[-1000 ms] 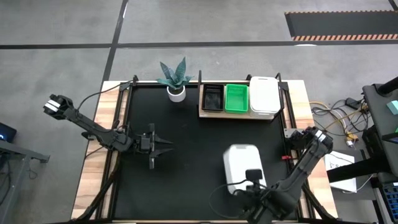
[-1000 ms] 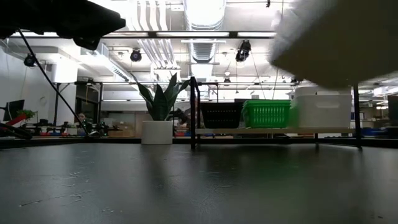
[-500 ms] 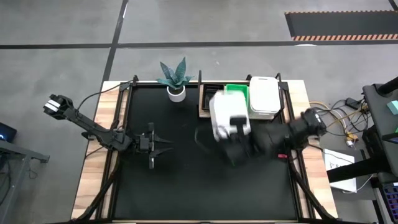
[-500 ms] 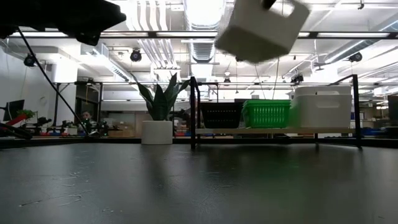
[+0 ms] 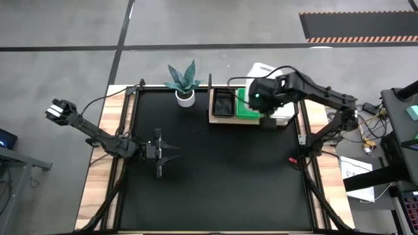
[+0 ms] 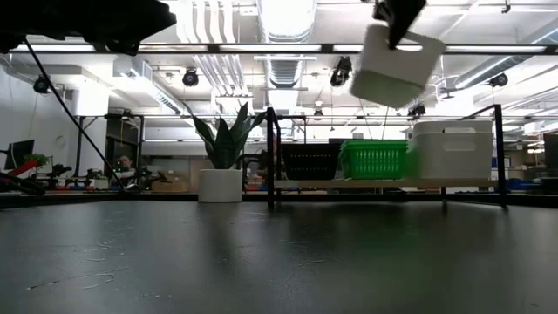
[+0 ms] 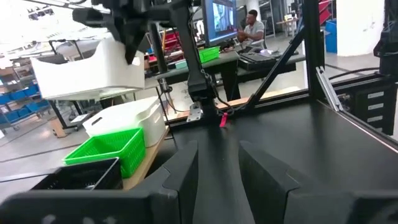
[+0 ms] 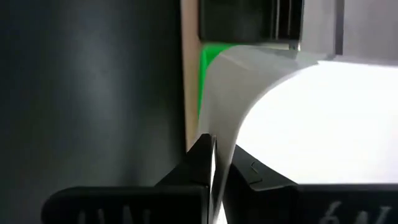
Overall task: Stack baskets on shelf by color
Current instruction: Stack the white bin on the white bin on the shelf, then return to Home Position
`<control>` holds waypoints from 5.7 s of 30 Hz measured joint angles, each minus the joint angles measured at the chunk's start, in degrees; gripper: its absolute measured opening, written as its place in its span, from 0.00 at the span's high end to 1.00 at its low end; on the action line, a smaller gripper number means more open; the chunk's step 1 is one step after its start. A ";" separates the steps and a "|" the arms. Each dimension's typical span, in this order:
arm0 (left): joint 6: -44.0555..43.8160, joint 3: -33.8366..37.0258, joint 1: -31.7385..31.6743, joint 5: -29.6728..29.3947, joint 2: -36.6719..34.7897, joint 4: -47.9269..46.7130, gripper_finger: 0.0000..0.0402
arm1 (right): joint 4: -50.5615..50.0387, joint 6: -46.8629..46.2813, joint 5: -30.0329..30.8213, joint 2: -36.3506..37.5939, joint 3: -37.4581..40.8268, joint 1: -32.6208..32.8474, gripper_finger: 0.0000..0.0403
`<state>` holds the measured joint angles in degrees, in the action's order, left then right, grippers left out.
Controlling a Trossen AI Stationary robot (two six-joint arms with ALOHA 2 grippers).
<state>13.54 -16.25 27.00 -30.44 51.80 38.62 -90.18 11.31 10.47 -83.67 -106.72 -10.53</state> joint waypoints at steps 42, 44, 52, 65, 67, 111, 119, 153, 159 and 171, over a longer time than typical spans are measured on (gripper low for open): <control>0.94 -0.36 -0.02 -0.04 -0.21 -0.01 0.75 | 0.25 8.30 0.12 7.49 26.68 -16.41 0.98; 0.94 -0.44 -0.02 -0.05 -0.21 -0.03 0.75 | 0.30 8.33 0.39 7.49 27.59 -16.41 0.98; 0.92 -0.49 -0.02 -0.05 -0.21 -0.01 0.75 | 0.81 7.68 1.55 7.49 30.69 -16.39 0.97; 1.81 -0.65 -0.02 -0.07 -0.21 0.73 0.75 | 0.05 3.80 1.27 6.84 29.10 -16.37 0.77; 1.81 -0.49 -0.04 -0.07 -0.21 1.40 0.75 | 0.04 1.02 1.15 7.06 27.81 -16.37 0.74; -3.95 8.90 -0.76 -5.08 -39.57 -27.54 0.75 | 141.52 20.79 -0.37 44.82 98.02 14.64 0.98; -1.11 15.64 -0.79 -11.79 -49.53 -26.65 0.75 | 127.33 20.83 -0.62 56.65 98.67 12.94 0.98; -0.85 15.93 -0.79 -18.23 -43.43 -27.15 0.75 | 111.39 22.99 -5.36 80.90 99.83 12.97 0.98; -0.85 15.96 -0.79 -18.24 -42.07 -27.13 0.75 | 111.21 32.82 -5.28 80.73 99.83 13.21 0.98; -0.82 16.00 -0.76 -18.23 -39.60 -27.12 0.75 | 104.53 11.19 -3.04 83.66 106.03 14.67 0.98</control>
<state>12.72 -0.25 26.24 -48.66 12.21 11.50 14.35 22.50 7.42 -0.01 -0.69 4.14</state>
